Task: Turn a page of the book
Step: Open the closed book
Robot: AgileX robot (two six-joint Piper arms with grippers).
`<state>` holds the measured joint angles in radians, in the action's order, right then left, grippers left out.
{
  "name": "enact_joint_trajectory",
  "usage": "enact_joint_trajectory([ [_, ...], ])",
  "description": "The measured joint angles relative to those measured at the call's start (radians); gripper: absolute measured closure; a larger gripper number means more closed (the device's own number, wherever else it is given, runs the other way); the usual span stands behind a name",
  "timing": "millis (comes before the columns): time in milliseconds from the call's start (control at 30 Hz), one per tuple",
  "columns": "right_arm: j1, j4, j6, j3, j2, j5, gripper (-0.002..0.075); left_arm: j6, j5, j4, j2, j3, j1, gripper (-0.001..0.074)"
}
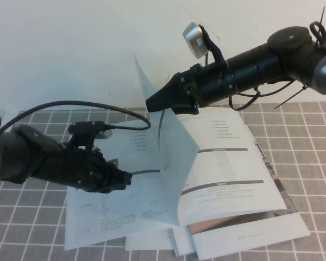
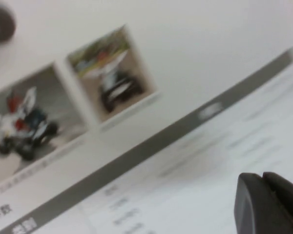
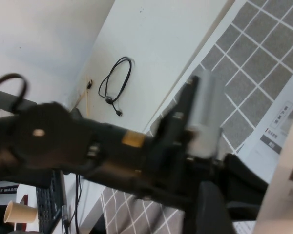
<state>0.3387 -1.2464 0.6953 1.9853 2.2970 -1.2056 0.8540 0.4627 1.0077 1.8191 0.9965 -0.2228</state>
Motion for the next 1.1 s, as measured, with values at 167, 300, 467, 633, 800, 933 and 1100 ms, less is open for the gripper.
enact_joint_trajectory([
  [167,0.000,0.000,0.000,0.000,0.000,0.000,0.0351,0.000,0.082,0.000,-0.121,0.000,0.000,0.0738],
  [300,0.000,0.000,0.000,0.000,0.000,0.000,0.0351,-0.026,0.156,-0.027,-0.212,0.000,-0.025,0.0738],
  [467,0.000,0.000,0.000,0.000,0.000,0.000,0.0351,-0.130,0.203,-0.158,-0.320,0.000,-0.152,0.0738],
  [633,0.000,0.000,0.000,0.000,0.000,0.000,0.0351,-0.316,0.224,-0.365,-0.399,-0.002,-0.348,0.0738],
  [800,0.000,0.000,0.000,0.000,0.000,0.000,0.0351,-0.431,0.127,-0.474,-0.431,-0.006,-0.533,0.0738],
  [933,0.000,0.000,0.000,0.000,0.000,0.000,0.0351,-0.477,-0.035,-0.500,-0.416,-0.006,-0.617,0.0738],
  [1100,0.000,0.000,0.000,0.000,0.000,0.000,0.0351,-0.514,-0.155,-0.520,-0.363,-0.006,-0.624,0.0738],
])
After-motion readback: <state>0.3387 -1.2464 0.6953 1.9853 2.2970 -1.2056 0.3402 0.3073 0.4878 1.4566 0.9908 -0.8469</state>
